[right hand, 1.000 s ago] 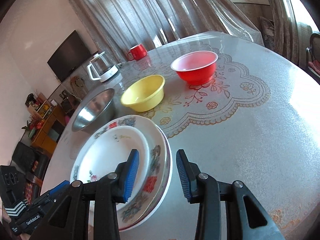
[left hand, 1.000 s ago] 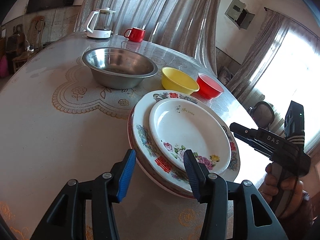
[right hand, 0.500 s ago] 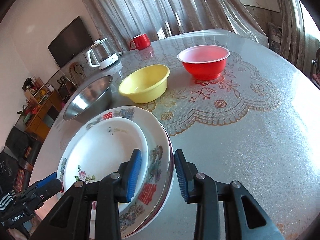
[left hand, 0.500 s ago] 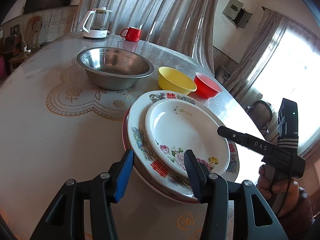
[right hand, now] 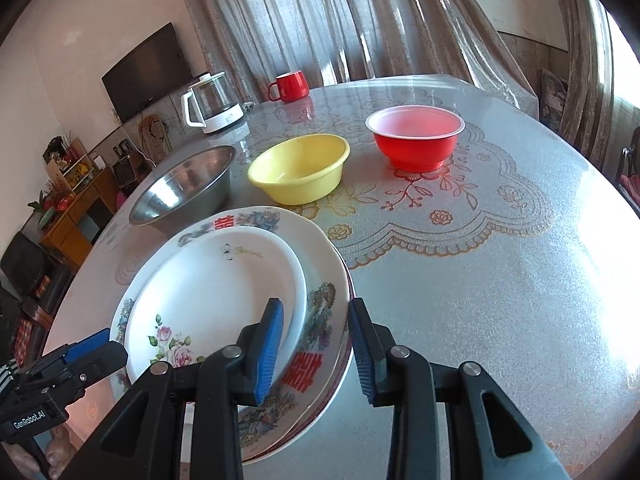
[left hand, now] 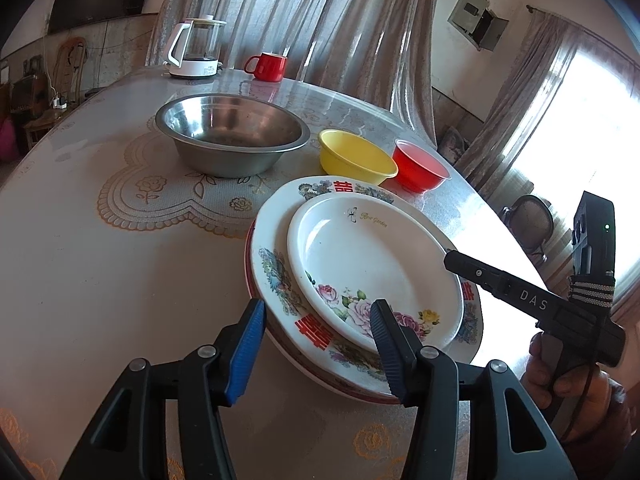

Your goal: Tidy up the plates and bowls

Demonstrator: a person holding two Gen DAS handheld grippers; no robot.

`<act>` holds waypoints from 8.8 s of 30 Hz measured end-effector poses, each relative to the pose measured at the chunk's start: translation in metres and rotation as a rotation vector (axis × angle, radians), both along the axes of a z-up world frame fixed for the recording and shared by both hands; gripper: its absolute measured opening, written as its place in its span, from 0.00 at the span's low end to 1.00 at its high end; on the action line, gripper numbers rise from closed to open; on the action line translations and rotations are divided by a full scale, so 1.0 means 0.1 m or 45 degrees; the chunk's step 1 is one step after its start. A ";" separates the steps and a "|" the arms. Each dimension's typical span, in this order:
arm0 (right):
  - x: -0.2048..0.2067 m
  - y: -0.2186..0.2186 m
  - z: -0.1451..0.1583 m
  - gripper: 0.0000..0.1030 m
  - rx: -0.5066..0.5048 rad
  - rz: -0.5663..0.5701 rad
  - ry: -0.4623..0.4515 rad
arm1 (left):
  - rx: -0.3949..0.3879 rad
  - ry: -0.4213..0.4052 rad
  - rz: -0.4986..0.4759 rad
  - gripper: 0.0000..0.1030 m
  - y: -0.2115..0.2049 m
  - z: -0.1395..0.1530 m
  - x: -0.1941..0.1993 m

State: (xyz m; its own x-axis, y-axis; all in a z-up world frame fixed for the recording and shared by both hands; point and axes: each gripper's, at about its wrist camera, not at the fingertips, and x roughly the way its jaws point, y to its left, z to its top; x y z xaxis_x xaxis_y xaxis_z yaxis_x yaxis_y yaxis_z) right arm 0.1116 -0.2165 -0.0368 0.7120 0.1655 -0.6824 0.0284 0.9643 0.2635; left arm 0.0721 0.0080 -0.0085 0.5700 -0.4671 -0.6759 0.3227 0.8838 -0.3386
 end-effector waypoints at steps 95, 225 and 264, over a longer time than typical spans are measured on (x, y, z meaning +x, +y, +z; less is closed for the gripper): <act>1.24 0.91 0.26 0.46 0.210 0.279 0.042 | 0.045 0.057 0.377 0.58 0.85 0.12 1.00; 1.75 -0.44 -0.07 0.34 0.399 -0.059 0.094 | -0.133 0.290 0.140 0.40 -0.69 0.07 2.12; 1.21 0.25 0.25 0.17 0.378 0.171 0.038 | -0.138 0.057 0.190 0.17 0.01 0.57 0.99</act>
State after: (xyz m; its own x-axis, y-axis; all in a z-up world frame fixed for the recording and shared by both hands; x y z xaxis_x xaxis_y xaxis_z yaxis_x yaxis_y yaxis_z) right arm 0.2324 -0.1919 -0.0113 0.6506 0.4515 -0.6107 -0.0818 0.8411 0.5347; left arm 0.1713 0.0086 0.0489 0.6089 -0.4509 -0.6526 0.1728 0.8784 -0.4456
